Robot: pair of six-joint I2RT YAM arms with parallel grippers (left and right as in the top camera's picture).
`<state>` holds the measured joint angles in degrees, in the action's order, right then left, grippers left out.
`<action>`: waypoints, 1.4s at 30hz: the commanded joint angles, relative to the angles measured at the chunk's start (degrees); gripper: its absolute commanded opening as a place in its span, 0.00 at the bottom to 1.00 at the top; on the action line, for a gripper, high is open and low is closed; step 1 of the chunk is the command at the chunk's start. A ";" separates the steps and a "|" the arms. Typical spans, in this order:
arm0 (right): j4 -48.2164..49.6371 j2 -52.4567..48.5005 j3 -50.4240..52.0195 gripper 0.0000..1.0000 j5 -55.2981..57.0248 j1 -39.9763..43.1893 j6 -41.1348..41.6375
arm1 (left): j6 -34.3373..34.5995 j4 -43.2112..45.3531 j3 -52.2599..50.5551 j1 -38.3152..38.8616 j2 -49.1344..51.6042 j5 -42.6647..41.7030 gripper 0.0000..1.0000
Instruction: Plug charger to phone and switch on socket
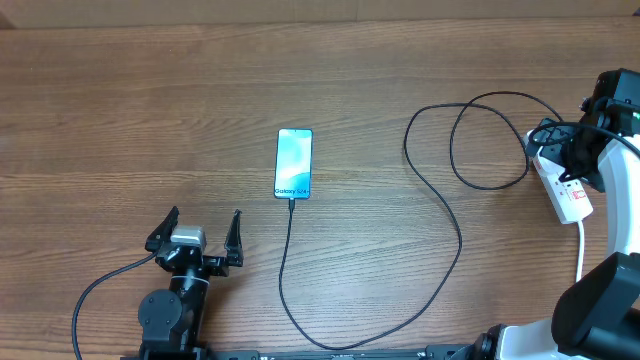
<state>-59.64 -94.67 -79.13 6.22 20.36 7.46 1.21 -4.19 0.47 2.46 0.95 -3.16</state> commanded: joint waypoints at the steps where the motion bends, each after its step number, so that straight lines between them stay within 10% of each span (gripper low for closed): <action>1: 0.22 0.15 0.33 1.00 0.37 -0.02 -0.02 | -1.25 -0.11 -0.22 -0.68 -0.74 0.57 1.00; 42: 0.37 26.21 0.44 1.00 0.20 -17.42 -0.02 | -1.25 -0.11 -0.20 -0.68 -0.74 0.59 1.00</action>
<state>-59.57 -68.79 -78.63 6.22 3.22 7.49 1.06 -4.16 0.47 2.46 0.95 -3.16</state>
